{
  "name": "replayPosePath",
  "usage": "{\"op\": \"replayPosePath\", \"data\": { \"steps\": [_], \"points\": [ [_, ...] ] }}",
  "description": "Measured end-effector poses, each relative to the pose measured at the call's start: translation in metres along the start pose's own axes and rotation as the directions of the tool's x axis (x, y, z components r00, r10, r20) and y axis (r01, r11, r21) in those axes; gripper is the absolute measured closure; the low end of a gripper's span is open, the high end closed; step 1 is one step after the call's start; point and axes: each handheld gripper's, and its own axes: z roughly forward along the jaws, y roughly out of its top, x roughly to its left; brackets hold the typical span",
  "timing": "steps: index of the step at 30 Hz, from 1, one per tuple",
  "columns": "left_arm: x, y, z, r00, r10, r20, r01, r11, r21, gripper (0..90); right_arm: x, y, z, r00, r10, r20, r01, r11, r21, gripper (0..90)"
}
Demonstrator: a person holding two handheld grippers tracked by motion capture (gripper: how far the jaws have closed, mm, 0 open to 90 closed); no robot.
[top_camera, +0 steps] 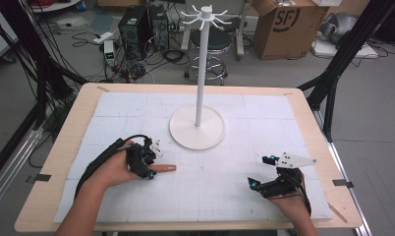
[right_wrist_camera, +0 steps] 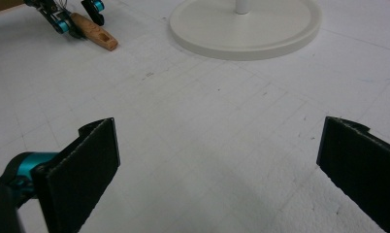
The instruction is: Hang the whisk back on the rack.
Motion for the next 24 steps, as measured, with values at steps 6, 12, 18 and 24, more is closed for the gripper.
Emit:
{"op": "replayPosePath", "data": {
  "steps": [6, 12, 18, 24],
  "points": [
    [0.005, -0.001, 0.0, 0.9995, -0.024, 0.021, 0.025, 0.9997, -0.006, 60.8, 0.001, 0.002, -0.001, 1.0, -0.001, -0.006, 0.001, 1.0, -0.01, 0.4],
    [-0.001, 0.001, 0.0, 0.9998, 0.019, 0.006, -0.019, 0.9998, 0.0, 67.2, 0.0, 0.002, -0.002, 1.0, -0.002, -0.005, 0.002, 1.0, -0.017, 0.4],
    [-0.008, 0.003, -0.001, 0.9975, 0.068, -0.021, -0.068, 0.9976, 0.011, 70.6, 0.001, 0.003, -0.003, 1.0, -0.007, -0.003, 0.006, 1.0, -0.02, 0.4],
    [-0.011, 0.001, -0.01, 0.9964, 0.069, -0.049, -0.07, 0.997, -0.031, 70.9, 0.001, 0.003, -0.003, 1.0, -0.001, -0.004, 0.001, 1.0, -0.02, 0.4]
  ]
}}
